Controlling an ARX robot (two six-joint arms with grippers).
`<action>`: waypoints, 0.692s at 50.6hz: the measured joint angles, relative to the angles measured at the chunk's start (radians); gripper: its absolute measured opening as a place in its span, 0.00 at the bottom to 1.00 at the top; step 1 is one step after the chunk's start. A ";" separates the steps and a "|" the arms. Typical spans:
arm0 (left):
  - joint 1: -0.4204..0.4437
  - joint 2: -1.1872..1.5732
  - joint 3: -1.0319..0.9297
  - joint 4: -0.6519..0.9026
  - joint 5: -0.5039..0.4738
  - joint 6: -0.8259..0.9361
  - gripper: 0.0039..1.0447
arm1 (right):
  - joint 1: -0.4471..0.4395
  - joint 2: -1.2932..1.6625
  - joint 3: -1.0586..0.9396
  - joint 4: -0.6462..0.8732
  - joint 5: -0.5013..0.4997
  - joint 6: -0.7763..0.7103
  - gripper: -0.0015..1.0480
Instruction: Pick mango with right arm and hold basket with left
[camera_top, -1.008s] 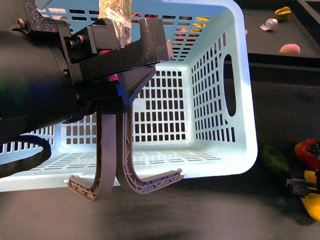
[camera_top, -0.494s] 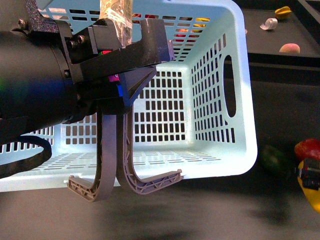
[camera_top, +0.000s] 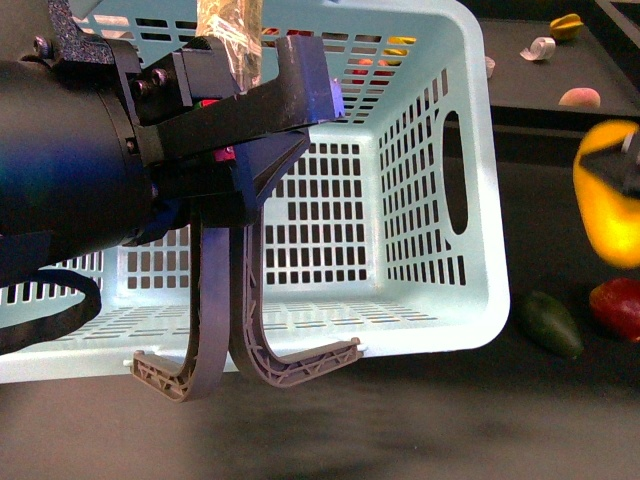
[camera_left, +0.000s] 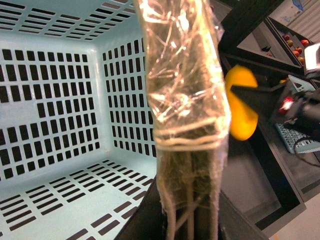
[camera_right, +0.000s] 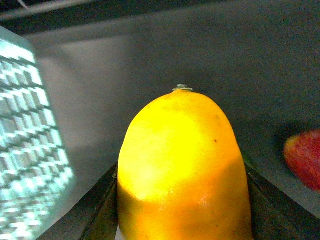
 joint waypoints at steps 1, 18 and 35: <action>0.000 0.000 0.000 0.000 0.000 0.000 0.06 | 0.016 -0.029 0.000 -0.003 -0.007 0.012 0.57; 0.000 0.000 0.000 0.000 0.001 0.000 0.06 | 0.273 -0.167 0.043 -0.028 0.076 0.183 0.56; 0.000 0.000 0.000 0.000 0.001 0.000 0.06 | 0.486 -0.014 0.158 0.006 0.266 0.263 0.65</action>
